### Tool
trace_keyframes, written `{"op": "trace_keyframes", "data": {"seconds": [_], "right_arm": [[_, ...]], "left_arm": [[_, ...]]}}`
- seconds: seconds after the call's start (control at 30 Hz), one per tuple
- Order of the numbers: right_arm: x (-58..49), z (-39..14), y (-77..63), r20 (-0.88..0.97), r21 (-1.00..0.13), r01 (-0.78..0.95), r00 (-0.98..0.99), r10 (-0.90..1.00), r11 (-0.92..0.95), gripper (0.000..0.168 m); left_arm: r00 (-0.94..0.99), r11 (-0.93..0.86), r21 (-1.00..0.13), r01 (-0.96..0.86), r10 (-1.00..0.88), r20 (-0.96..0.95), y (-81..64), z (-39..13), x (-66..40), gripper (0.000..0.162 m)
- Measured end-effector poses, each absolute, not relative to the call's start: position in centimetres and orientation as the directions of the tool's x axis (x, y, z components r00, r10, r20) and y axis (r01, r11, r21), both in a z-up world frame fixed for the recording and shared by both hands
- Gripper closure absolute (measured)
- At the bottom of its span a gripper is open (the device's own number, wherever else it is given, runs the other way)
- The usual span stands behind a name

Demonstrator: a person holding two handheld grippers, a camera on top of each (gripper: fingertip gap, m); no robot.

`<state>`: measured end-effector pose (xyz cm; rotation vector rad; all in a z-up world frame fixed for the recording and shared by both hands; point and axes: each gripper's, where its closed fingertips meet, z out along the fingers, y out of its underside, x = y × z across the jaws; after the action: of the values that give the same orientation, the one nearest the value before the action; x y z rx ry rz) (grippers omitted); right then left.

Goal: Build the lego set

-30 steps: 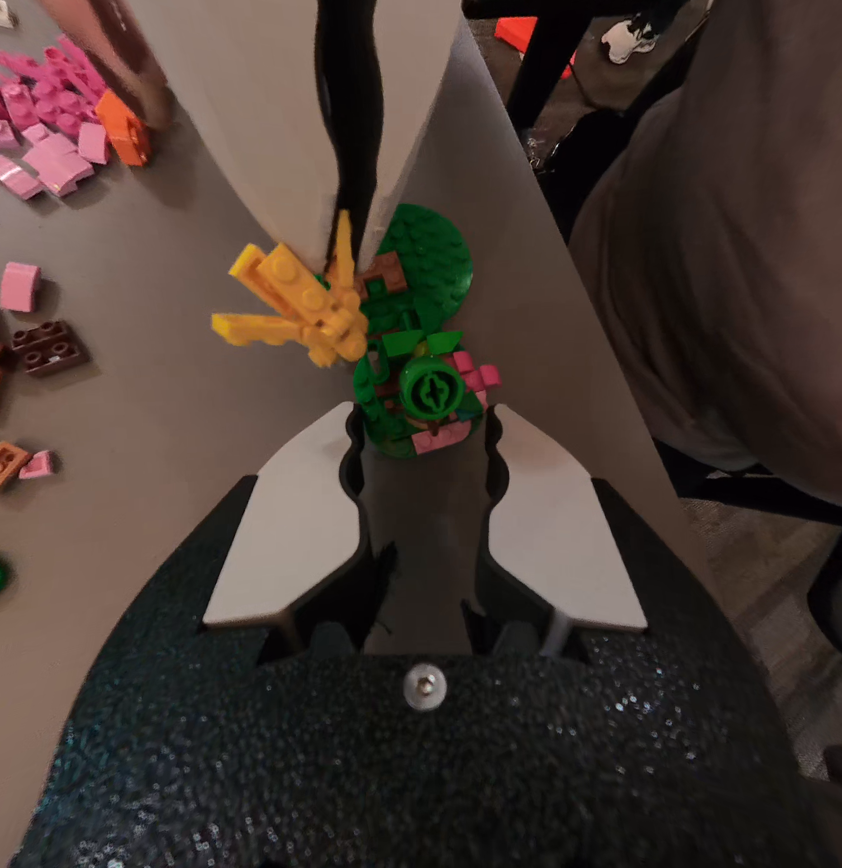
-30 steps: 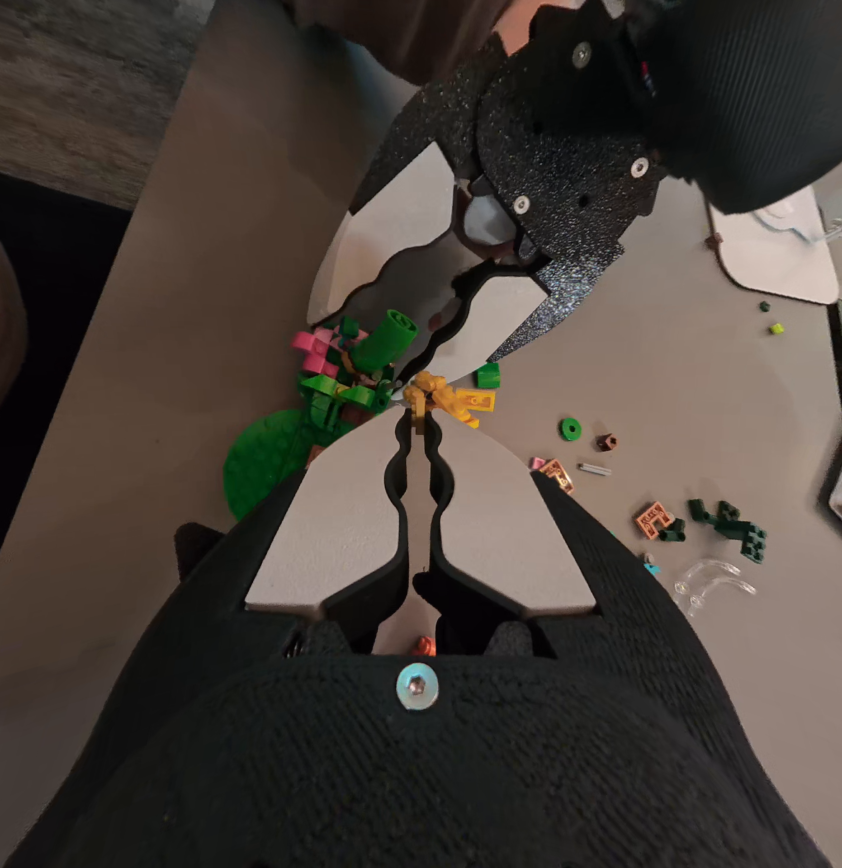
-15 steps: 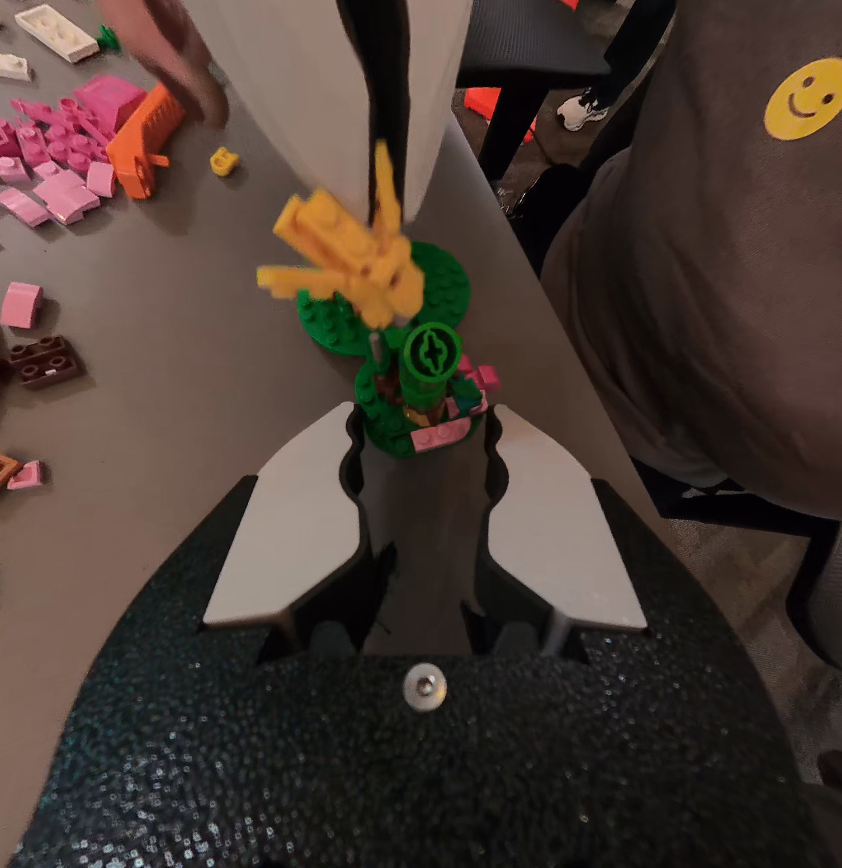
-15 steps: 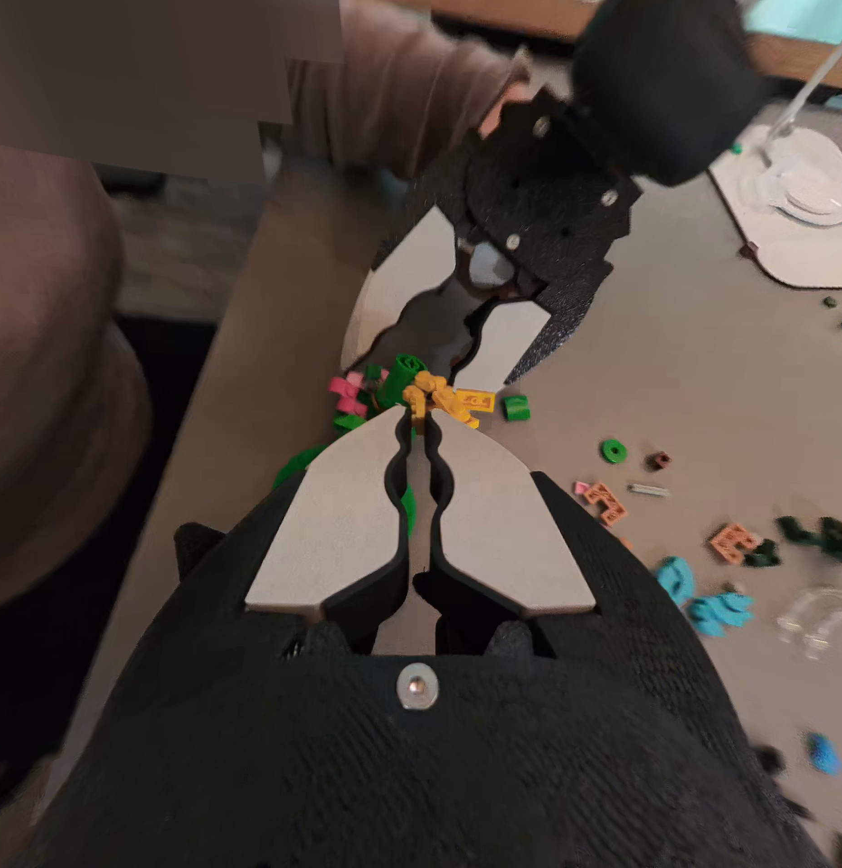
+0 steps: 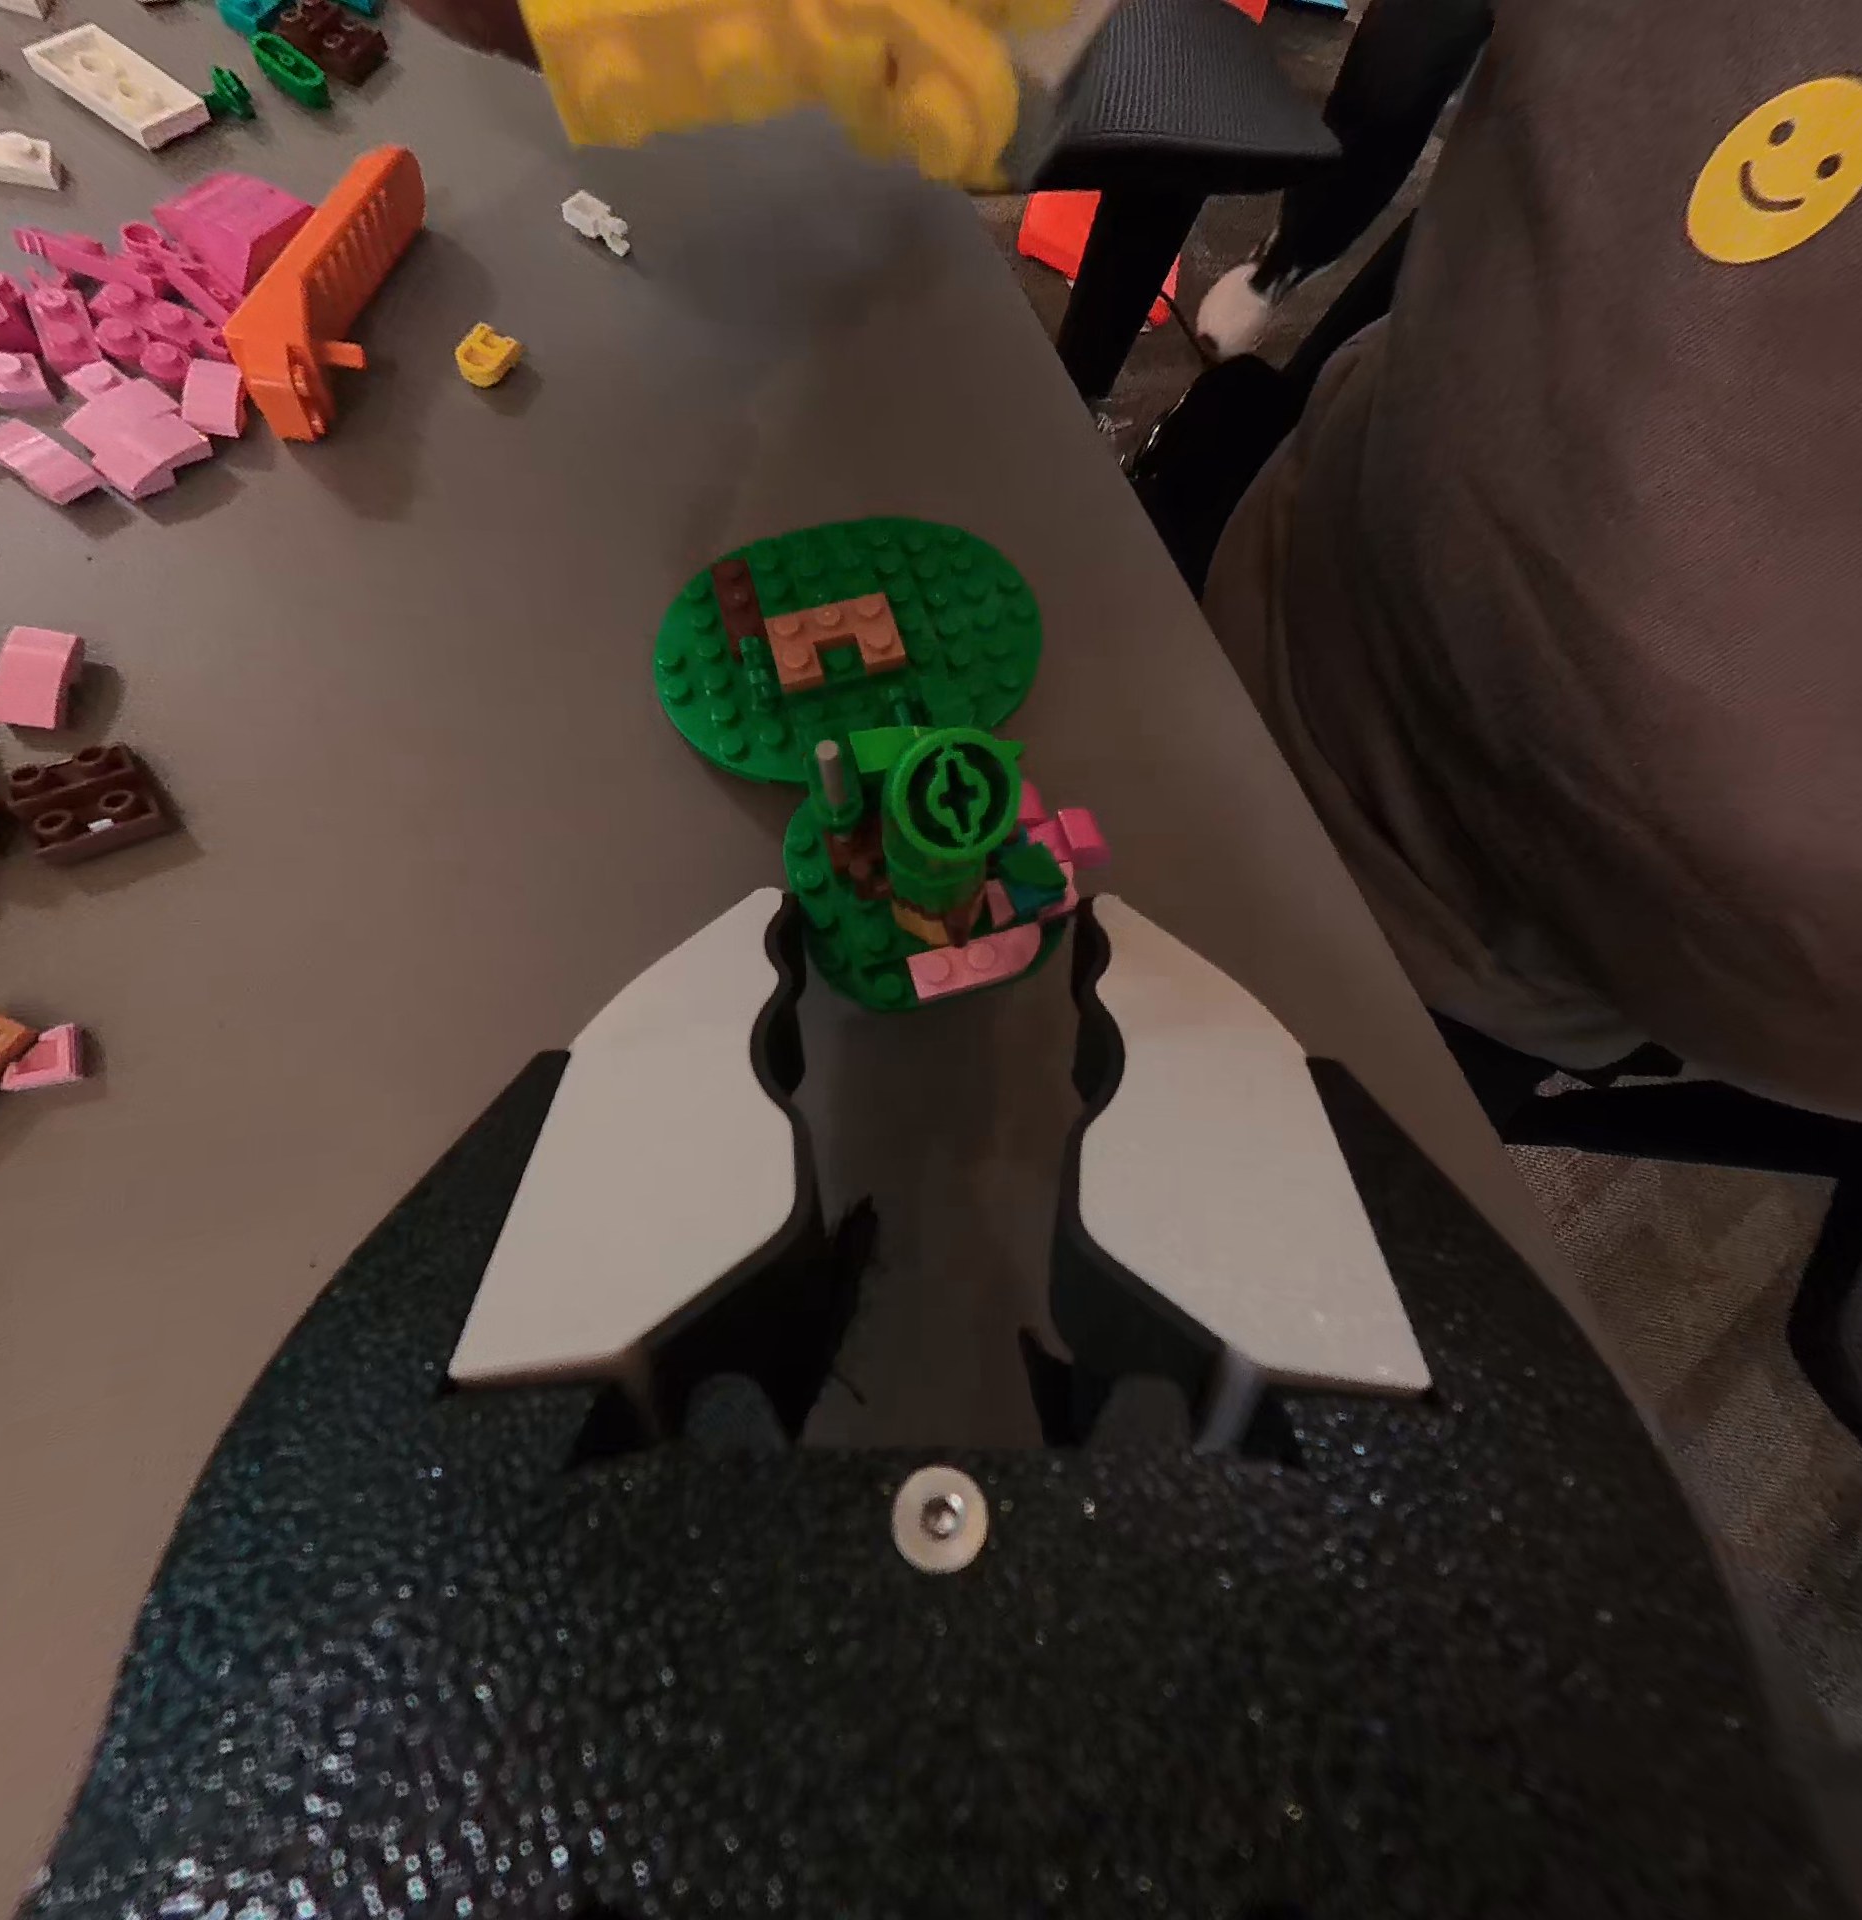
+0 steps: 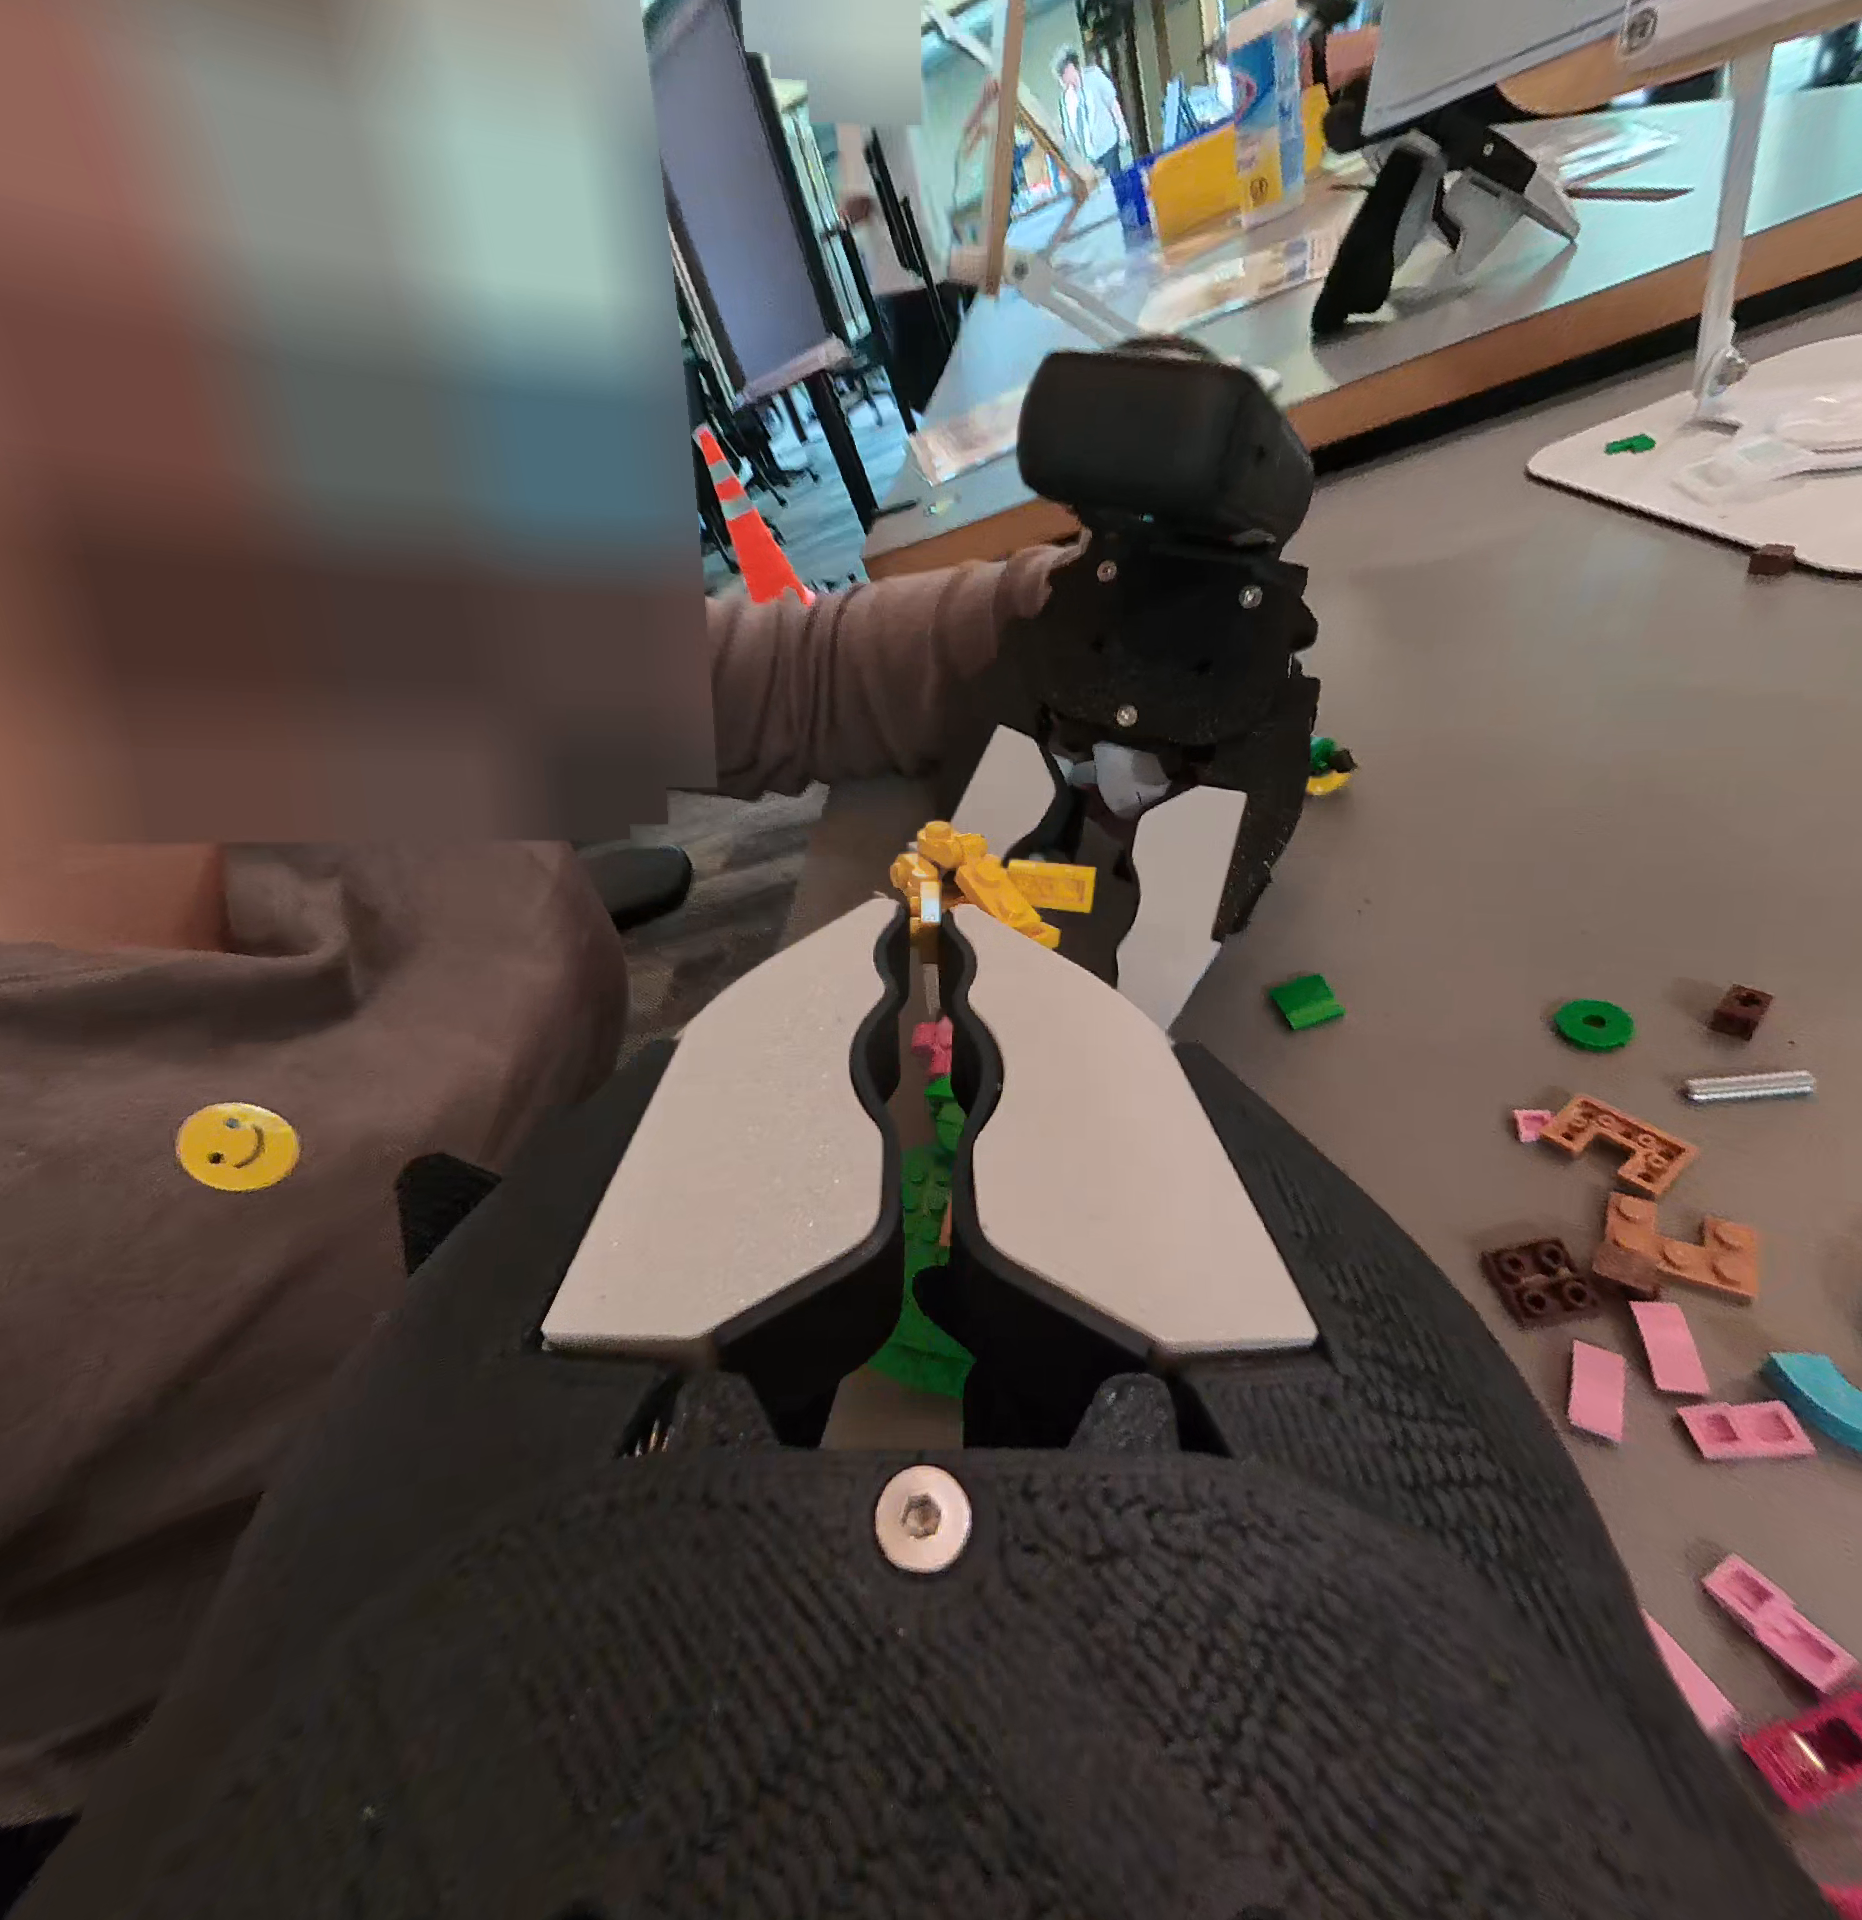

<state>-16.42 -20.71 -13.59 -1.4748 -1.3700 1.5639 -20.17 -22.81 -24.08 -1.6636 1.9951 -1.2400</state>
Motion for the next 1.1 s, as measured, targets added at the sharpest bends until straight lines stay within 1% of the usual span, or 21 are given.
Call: {"op": "trace_keyframes", "data": {"seconds": [0.17, 0.23, 0.37, 0.5, 0.6, 0.7, 0.83, 0.9, 1.03, 1.1], "right_arm": [[-16.8, -15.1, -20.9, -0.254, -0.933, 0.300, -0.160, 0.954, -0.198, 0.166], [-16.7, -16.2, -20.9, -0.181, -0.925, 0.360, -0.137, 0.974, -0.122, 0.165], [-16.7, -18.8, -21.2, -0.003, -0.866, 0.496, -0.131, 0.991, 0.063, 0.166], [-17.1, -19.5, -21.6, 0.089, -0.843, 0.517, -0.142, 0.986, 0.151, 0.166], [-17.5, -19.0, -21.3, 0.157, -0.856, 0.478, -0.120, 0.980, 0.195, 0.165], [-18.0, -17.5, -20.7, 0.275, -0.883, 0.380, -0.060, 0.960, 0.276, 0.166], [-18.0, -15.5, -19.5, 0.455, -0.877, 0.221, 0.096, 0.886, 0.427, 0.166], [-17.5, -15.0, -18.6, 0.522, -0.848, 0.207, 0.171, 0.836, 0.487, 0.165], [-17.2, -13.4, -18.3, 0.499, -0.863, 0.088, 0.294, 0.815, 0.497, 0.165], [-17.4, -13.4, -18.3, 0.503, -0.856, 0.069, 0.337, 0.796, 0.512, 0.165]], "left_arm": [[-0.324, -0.006, -0.740, -0.673, -0.896, 0.302, -22.9, -24.7, -20.3, 0.112], [-0.324, 0.015, -0.728, -0.685, -0.902, 0.287, -22.9, -25.3, -20.5, 0.112], [-0.331, 0.017, -0.733, -0.680, -0.899, 0.285, -23.1, -25.4, -20.3, 0.112], [-0.332, -0.012, -0.748, -0.664, -0.891, 0.309, -23.0, -25.3, -20.3, 0.112], [-0.329, -0.043, -0.758, -0.651, -0.883, 0.333, -23.0, -25.0, -20.3, 0.112], [-0.327, -0.045, -0.758, -0.650, -0.884, 0.333, -22.9, -25.0, -20.4, 0.112], [-0.324, -0.051, -0.758, -0.651, -0.883, 0.338, -22.9, -25.0, -20.4, 0.112], [-0.322, -0.074, -0.755, -0.652, -0.874, 0.363, -22.9, -24.9, -20.3, 0.112], [-0.308, -0.122, -0.750, -0.651, -0.860, 0.407, -22.6, -24.7, -20.3, 0.112], [-0.292, -0.120, -0.752, -0.649, -0.873, 0.391, -22.4, -24.7, -20.2, 0.112]]}}
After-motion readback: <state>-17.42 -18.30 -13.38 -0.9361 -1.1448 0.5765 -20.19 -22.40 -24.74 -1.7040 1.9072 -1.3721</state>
